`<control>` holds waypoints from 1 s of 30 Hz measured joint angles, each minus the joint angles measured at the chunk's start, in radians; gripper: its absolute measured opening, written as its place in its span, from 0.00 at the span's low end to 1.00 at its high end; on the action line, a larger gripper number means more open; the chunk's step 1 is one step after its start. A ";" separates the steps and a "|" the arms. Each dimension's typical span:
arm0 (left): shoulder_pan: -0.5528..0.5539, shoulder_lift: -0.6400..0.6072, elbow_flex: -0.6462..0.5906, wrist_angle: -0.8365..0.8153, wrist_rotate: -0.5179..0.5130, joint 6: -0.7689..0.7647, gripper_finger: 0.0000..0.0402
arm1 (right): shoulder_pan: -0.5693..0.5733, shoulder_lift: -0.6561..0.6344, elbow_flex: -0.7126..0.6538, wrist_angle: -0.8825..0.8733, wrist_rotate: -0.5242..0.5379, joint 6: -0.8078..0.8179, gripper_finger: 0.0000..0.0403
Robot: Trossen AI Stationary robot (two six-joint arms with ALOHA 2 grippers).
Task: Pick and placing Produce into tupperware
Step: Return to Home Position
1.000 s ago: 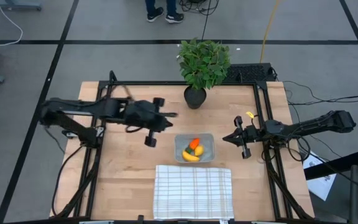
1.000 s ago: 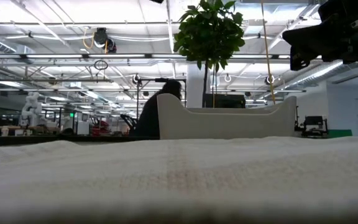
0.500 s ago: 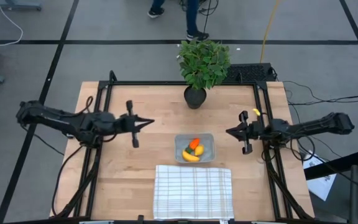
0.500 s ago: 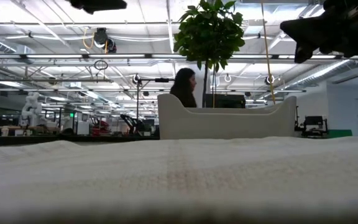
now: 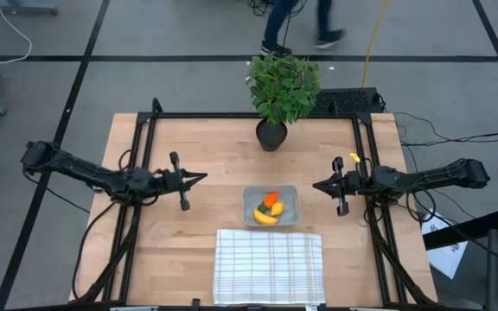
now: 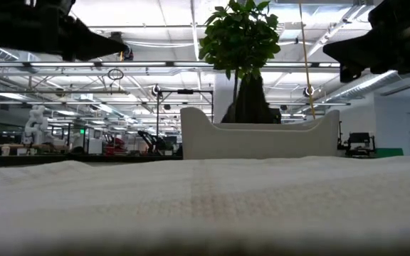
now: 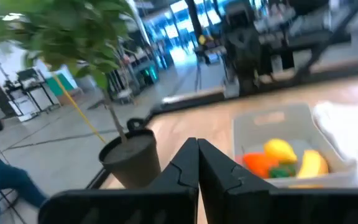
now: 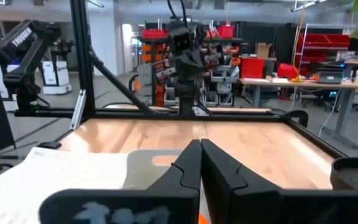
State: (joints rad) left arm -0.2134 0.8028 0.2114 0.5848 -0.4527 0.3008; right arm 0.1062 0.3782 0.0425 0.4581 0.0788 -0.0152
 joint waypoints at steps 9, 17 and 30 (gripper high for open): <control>0.031 -0.150 -0.073 -0.002 -0.045 0.027 0.00 | 0.000 -0.016 -0.001 0.003 0.000 -0.016 0.00; -0.031 -0.455 0.062 -0.460 -0.066 0.042 0.00 | 0.000 -0.062 -0.001 -0.042 0.000 -0.015 0.00; -0.051 -0.551 -0.149 -0.277 -0.038 0.071 0.00 | -0.002 -0.070 0.000 -0.084 0.004 -0.024 0.00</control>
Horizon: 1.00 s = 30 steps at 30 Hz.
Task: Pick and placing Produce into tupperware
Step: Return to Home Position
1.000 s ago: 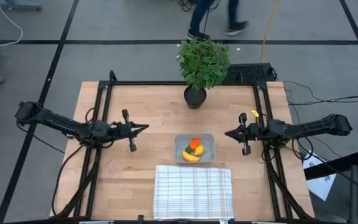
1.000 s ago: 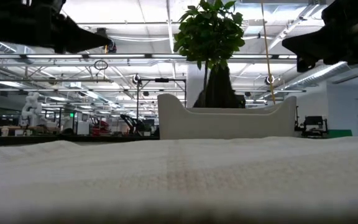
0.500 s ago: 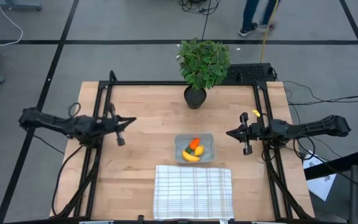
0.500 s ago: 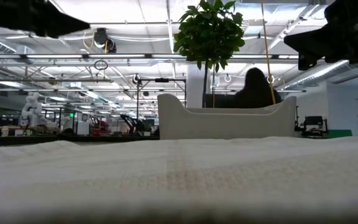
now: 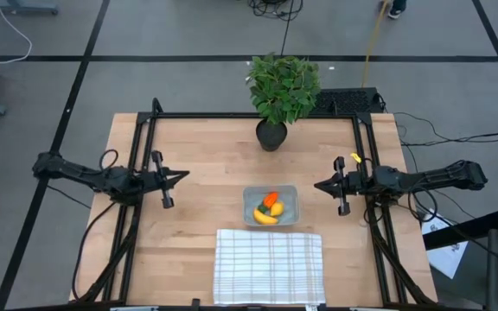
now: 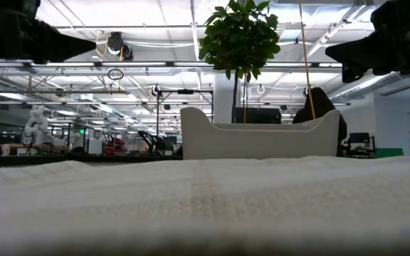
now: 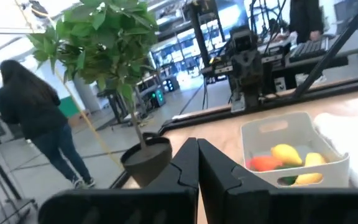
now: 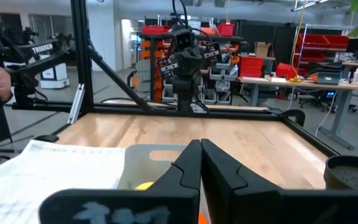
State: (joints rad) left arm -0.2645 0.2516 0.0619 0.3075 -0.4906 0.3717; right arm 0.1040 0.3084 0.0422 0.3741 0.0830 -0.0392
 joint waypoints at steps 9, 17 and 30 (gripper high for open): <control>0.038 -0.006 -0.050 0.016 0.090 -0.010 0.00 | 0.000 0.000 0.000 -0.038 -0.005 -0.006 0.00; 0.037 -0.006 -0.051 -0.012 0.140 -0.033 0.00 | 0.002 -0.002 -0.027 -0.017 -0.006 -0.008 0.00; 0.050 -0.005 -0.050 -0.042 0.130 -0.034 0.00 | 0.002 -0.003 -0.028 0.000 0.021 -0.006 0.00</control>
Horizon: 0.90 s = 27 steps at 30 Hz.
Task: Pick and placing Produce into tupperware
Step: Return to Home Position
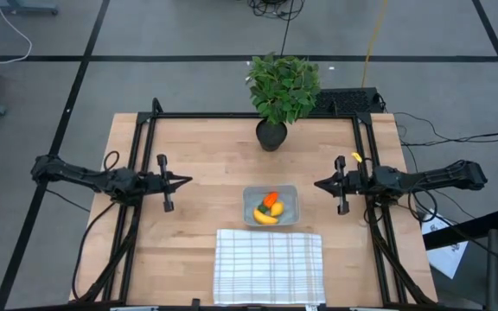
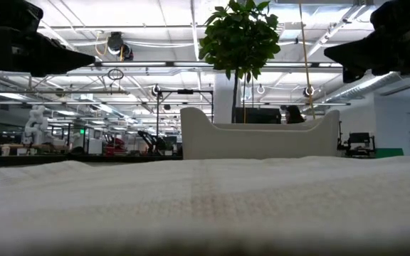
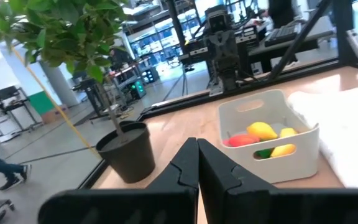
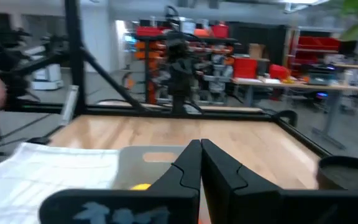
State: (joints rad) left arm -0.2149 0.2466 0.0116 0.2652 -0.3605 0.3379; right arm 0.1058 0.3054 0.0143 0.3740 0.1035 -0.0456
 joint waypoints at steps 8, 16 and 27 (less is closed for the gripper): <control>0.069 0.000 0.000 0.000 0.019 0.008 0.00 | -0.001 0.001 0.000 0.002 0.105 -0.023 0.00; 0.146 0.000 0.000 -0.006 0.094 -0.012 0.00 | -0.047 0.000 0.000 0.010 0.107 -0.012 0.00; 0.190 0.000 0.000 -0.010 0.144 -0.087 0.01 | -0.086 0.000 0.000 -0.011 0.108 0.034 0.00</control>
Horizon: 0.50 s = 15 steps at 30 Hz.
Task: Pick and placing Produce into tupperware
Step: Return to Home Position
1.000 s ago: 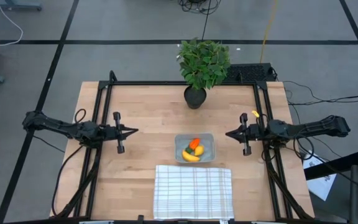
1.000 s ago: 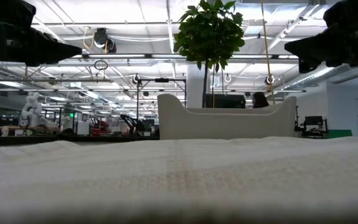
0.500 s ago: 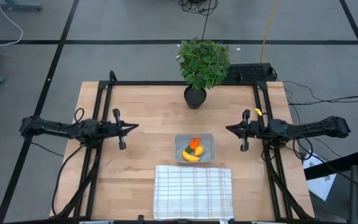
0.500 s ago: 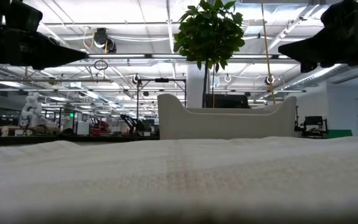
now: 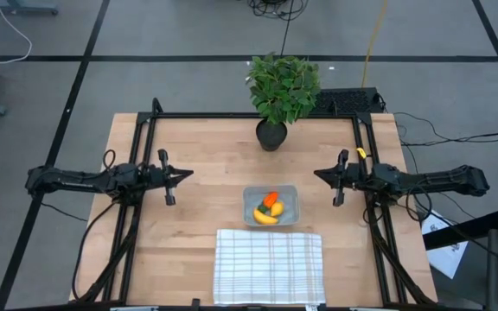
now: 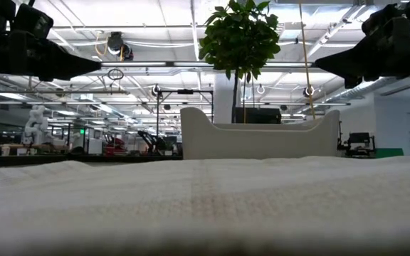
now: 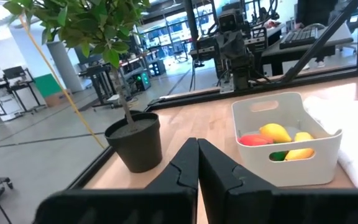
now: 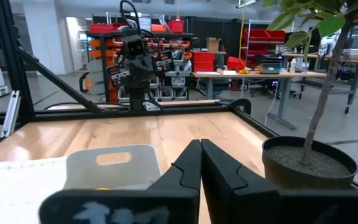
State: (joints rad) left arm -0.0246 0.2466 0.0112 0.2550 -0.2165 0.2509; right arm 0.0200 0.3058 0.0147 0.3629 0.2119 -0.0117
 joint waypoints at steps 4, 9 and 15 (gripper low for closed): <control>0.000 0.000 0.000 0.000 0.000 -0.019 0.00 | 0.000 0.000 0.000 0.000 0.000 0.000 0.00; 0.000 0.000 0.000 0.000 0.000 -0.021 0.03 | 0.000 0.000 0.000 0.002 0.000 0.000 0.00; 0.000 0.000 0.000 0.000 0.000 -0.021 0.03 | 0.000 0.000 0.000 0.002 0.000 -0.005 0.00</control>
State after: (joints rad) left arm -0.0246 0.2466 0.0109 0.2550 -0.2169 0.2302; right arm 0.0200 0.3058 0.0147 0.3649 0.2119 -0.0170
